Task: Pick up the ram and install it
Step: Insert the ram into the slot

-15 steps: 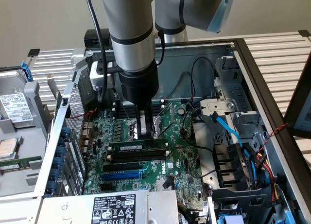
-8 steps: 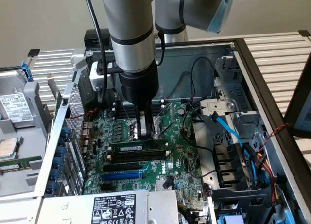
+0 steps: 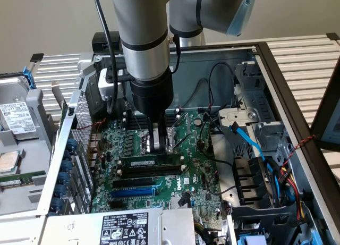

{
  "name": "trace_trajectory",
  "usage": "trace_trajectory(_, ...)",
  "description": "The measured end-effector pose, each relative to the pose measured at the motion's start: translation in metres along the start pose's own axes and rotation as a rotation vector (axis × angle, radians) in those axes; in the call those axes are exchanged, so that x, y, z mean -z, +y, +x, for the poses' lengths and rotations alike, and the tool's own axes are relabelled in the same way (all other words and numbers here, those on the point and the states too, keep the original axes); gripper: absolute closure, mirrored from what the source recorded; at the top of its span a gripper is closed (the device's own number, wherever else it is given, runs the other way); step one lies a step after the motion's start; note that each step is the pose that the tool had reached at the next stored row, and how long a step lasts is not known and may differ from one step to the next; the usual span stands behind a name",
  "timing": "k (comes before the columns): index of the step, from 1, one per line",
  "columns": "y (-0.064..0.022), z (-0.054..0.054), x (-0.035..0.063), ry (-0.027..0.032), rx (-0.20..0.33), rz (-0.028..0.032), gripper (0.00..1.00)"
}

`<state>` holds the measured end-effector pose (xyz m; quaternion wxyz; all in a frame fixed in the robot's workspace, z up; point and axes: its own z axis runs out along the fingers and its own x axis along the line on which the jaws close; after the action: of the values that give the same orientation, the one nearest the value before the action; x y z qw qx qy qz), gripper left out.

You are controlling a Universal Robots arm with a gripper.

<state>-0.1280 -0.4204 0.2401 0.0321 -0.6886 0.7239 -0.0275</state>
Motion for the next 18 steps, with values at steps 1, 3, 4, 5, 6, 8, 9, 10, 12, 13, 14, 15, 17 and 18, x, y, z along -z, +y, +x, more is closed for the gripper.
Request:
trace_trajectory(1,0.0,0.0,-0.0003,0.0001,0.0,-0.0002,0.88)
trace_trajectory(3,0.0,0.0001,-0.0004,0.0004,0.0,-0.0005,0.88)
trace_trajectory(4,0.0,0.0001,-0.0004,0.0003,0.0,-0.0004,0.88)
trace_trajectory(5,0.0,0.0,-0.0005,0.0001,0.0,-0.0003,0.88)
trace_trajectory(6,0.0,0.0,-0.0006,0.0001,0.0,-0.0003,0.88)
trace_trajectory(8,0.0,0.0,-0.0015,-0.0004,0.0,0.0001,0.88)
trace_trajectory(9,0.0001,0.0,-0.0019,-0.0002,0.0,-0.0001,0.88)
trace_trajectory(10,0.0001,0.0001,-0.002,0.0002,0.0,-0.0003,0.88)
trace_trajectory(12,0.0002,0.0001,-0.0022,0.0004,0.0,-0.0004,0.88)
trace_trajectory(13,0.0002,0.0001,-0.0023,0.0003,0.0,-0.0004,0.88)
trace_trajectory(14,0.0002,0.0,-0.0026,0.0,0.0,-0.0002,0.88)
trace_trajectory(15,0.0002,0.0,-0.003,-0.0001,0.0,-0.0002,0.88)
trace_trajectory(17,0.0003,0.0,-0.0037,0.0,0.0,-0.0002,0.88)
trace_trajectory(18,0.0003,0.0001,-0.0038,0.0002,0.0,-0.0004,0.88)
